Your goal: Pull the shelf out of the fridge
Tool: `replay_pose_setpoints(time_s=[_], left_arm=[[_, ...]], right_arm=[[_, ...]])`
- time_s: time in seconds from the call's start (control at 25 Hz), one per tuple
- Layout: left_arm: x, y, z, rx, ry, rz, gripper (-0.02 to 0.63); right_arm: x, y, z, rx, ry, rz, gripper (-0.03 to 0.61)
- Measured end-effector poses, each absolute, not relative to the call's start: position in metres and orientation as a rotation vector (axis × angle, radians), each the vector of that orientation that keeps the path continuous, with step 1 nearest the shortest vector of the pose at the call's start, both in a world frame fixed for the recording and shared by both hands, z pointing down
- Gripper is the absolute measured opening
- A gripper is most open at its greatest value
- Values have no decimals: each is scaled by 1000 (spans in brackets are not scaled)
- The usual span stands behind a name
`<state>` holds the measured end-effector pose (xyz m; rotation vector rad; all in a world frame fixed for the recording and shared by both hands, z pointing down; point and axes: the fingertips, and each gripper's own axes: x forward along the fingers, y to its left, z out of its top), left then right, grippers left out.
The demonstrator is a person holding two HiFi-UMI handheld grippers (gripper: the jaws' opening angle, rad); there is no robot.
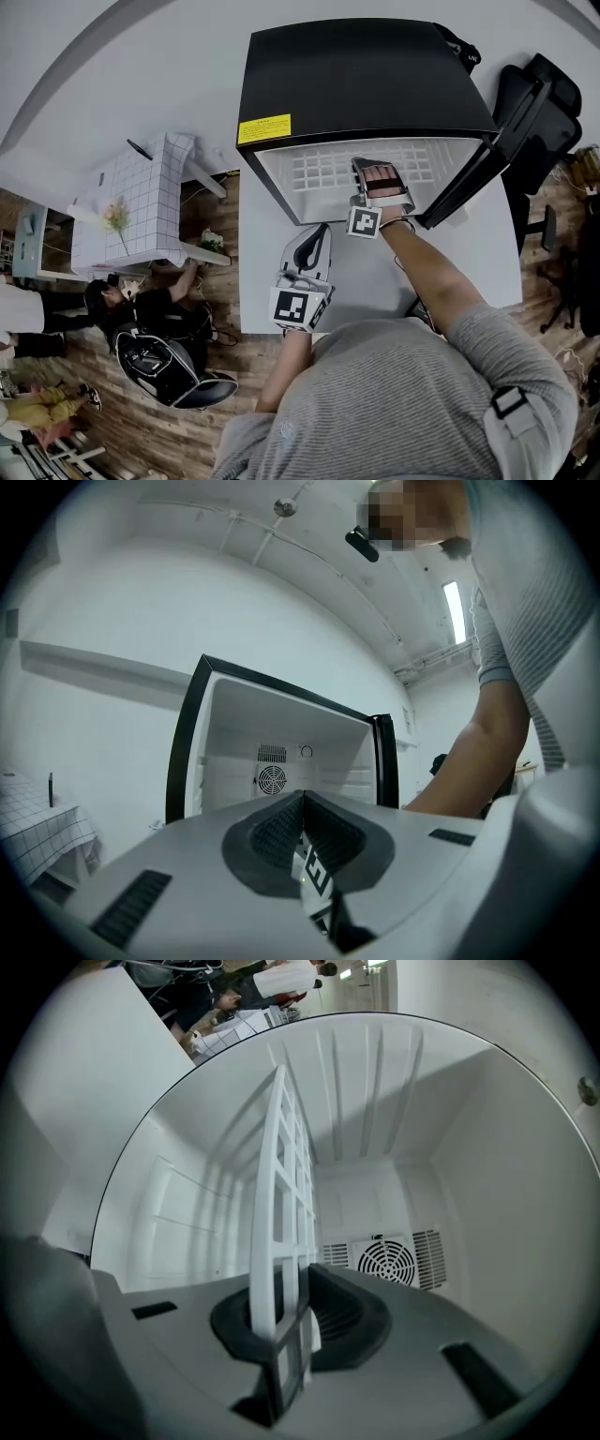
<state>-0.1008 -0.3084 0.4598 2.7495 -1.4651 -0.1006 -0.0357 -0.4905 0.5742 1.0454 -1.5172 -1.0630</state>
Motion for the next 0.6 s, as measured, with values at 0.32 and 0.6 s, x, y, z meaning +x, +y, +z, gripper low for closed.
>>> replay_pose_setpoints(time_s=[0.32,0.6], left_arm=[[-110,-299,490,2682,-1461,-57,12],[-111,-294,512,2650,-1443,-34,12]], right_arm=[[-36,-490,570,1047,-1508,-1062,37],[-37,-482,576,1048,-1510,-1060,35]])
